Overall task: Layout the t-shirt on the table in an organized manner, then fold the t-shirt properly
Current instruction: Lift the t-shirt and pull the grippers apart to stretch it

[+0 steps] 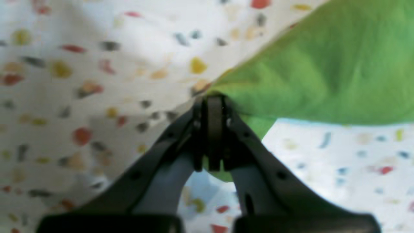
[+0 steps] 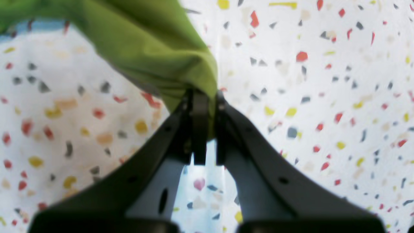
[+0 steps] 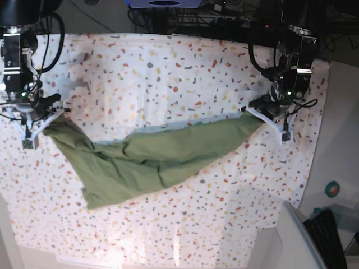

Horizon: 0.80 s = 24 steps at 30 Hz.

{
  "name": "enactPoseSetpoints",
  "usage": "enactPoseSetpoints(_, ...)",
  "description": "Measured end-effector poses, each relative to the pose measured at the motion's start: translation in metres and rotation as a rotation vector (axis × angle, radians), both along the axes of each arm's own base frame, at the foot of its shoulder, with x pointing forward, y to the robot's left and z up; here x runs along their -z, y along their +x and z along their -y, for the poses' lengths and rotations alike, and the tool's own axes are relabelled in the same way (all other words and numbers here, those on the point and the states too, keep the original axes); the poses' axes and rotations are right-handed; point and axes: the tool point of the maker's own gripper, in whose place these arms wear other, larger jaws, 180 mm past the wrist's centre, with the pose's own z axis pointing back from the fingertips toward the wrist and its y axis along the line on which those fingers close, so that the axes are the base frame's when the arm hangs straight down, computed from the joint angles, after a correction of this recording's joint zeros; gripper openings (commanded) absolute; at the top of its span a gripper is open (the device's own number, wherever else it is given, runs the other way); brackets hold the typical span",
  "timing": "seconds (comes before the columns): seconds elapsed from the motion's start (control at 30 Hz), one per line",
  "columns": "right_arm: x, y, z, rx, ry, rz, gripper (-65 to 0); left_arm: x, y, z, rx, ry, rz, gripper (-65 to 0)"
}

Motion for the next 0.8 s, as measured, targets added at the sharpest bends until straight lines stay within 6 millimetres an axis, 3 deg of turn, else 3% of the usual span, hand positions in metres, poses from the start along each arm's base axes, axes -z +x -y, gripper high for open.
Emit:
enactPoseSetpoints(0.2,0.014,-0.029,-0.002,-0.008,-0.004,-0.04,-65.0,0.004,-0.021,0.0,0.007,0.005,0.002,-65.0)
enactPoseSetpoints(0.37,-0.017,-0.021,-0.007,-0.043,-0.024,0.04,-65.0,-0.062,0.004,-0.019,-0.06,0.019,0.198,-65.0)
enactPoseSetpoints(0.43,-0.039,0.0,-0.012,-0.054,-0.022,0.108,-65.0,-0.098,0.029,-0.014,-0.047,0.016,0.298,-65.0)
enactPoseSetpoints(0.53,-0.091,0.045,-0.015,-0.089,-0.043,0.272,-65.0,-0.148,0.071,0.006,0.001,-0.032,0.404,-65.0)
enactPoseSetpoints(0.63,-0.133,0.084,-0.008,-0.08,-0.073,0.384,-65.0,-0.18,0.111,0.013,-0.046,-0.081,0.471,-65.0)
enactPoseSetpoints(0.7,-0.15,0.112,-0.005,-0.073,-0.061,0.435,-65.0,-0.188,0.135,0.02,-0.051,-0.113,0.492,-65.0)
enactPoseSetpoints(0.8,-0.139,0.152,0.012,-0.009,-0.032,0.398,-65.0,-0.17,0.17,0.023,-0.105,-0.162,0.461,-65.0)
